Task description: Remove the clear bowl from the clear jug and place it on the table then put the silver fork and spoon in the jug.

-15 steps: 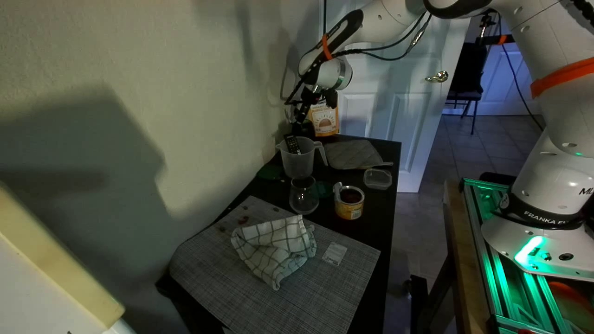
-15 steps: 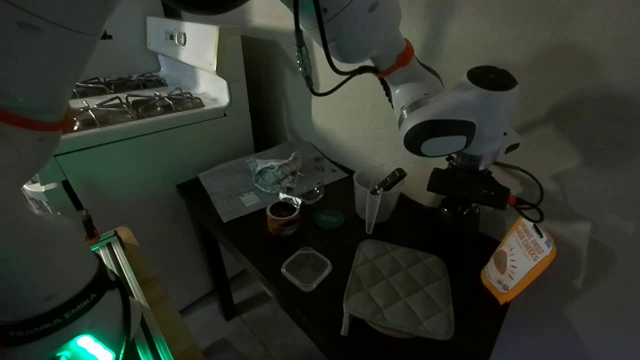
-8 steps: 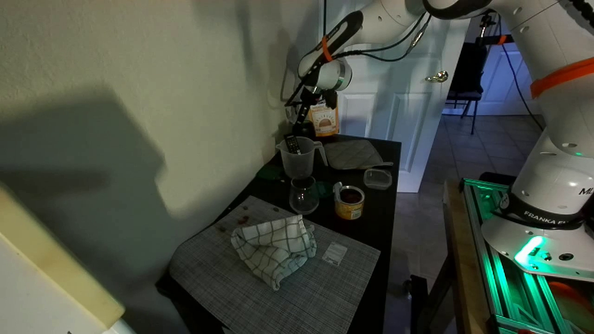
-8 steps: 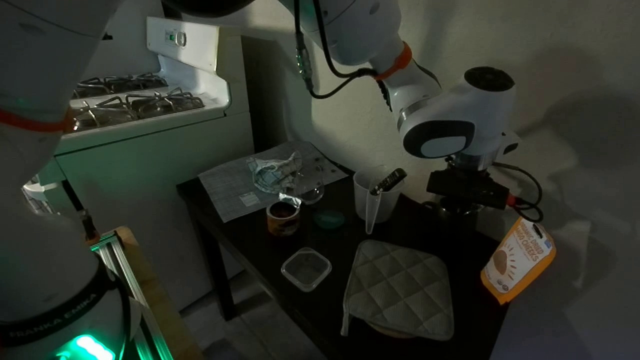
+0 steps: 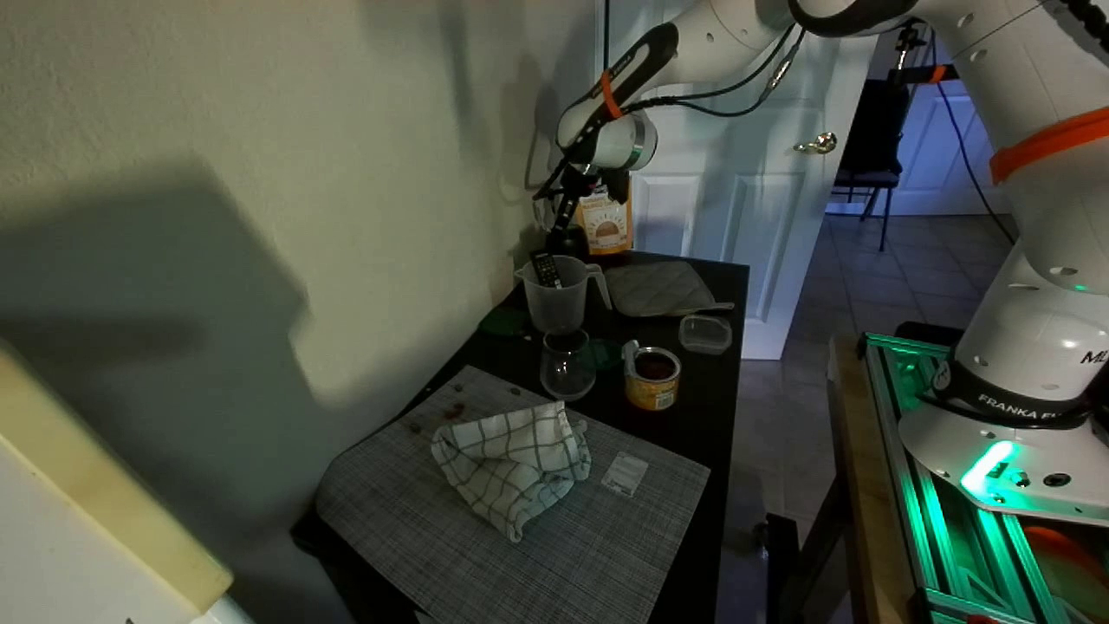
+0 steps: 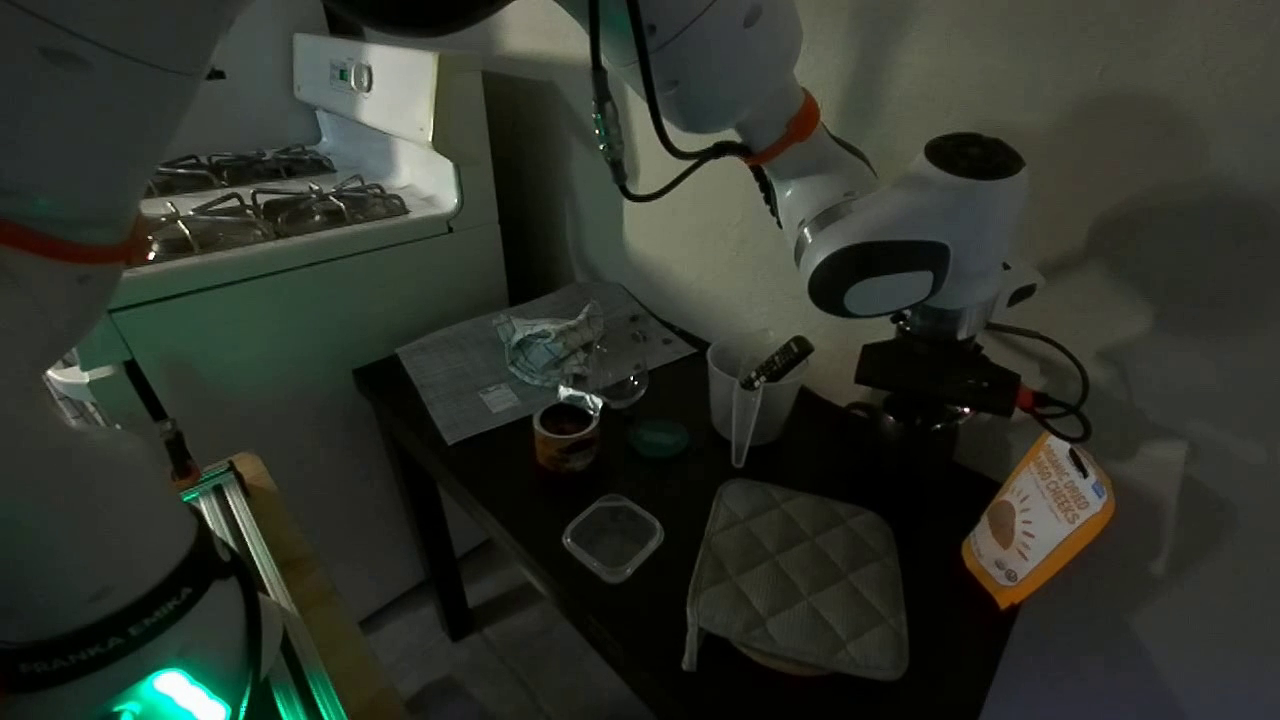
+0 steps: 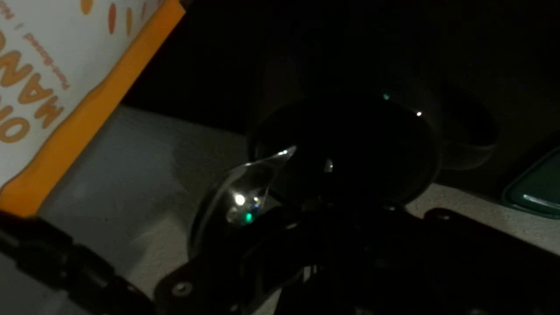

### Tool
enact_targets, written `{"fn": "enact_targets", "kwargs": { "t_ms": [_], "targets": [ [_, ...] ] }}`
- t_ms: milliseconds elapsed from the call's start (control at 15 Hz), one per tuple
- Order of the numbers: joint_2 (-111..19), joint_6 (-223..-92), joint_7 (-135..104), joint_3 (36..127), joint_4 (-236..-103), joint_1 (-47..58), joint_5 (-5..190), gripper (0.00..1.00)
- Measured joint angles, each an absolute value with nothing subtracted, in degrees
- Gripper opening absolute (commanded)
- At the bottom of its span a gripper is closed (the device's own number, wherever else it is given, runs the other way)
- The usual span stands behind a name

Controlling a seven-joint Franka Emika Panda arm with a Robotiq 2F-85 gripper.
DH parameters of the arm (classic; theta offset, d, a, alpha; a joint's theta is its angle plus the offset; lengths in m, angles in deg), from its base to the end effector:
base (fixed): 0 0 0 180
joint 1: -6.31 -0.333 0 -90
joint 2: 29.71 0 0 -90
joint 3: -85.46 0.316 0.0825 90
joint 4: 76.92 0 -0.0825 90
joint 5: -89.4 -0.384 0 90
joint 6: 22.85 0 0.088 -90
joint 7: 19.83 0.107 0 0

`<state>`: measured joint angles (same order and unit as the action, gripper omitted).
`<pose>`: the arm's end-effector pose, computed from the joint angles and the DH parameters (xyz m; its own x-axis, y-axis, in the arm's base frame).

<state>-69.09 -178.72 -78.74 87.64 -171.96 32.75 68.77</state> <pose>0.6454 -0.3095 0.2460 0.8710 0.2877 0.3982 0.2572 -0.9577 0.1293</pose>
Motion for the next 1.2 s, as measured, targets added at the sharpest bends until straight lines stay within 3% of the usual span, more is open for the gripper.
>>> {"fn": "enact_targets", "kwargs": {
  "t_ms": [200, 400, 800, 1000, 1200],
  "targets": [
    [-69.1, -178.7, -78.3, 87.6, -172.1, 32.8, 69.4, 0.40],
    [-69.1, -178.7, -78.1, 87.6, -172.3, 32.9, 69.8, 0.32],
    [-69.0, -179.0, -77.5, 87.5, -172.5, 33.0, 70.4, 0.31],
    [-69.0, -181.5, -75.8, 87.1, -173.3, 32.6, 72.4, 0.44],
    [-69.3, -183.7, -73.9, 87.1, -174.0, 32.1, 74.5, 0.47]
  ]
}}
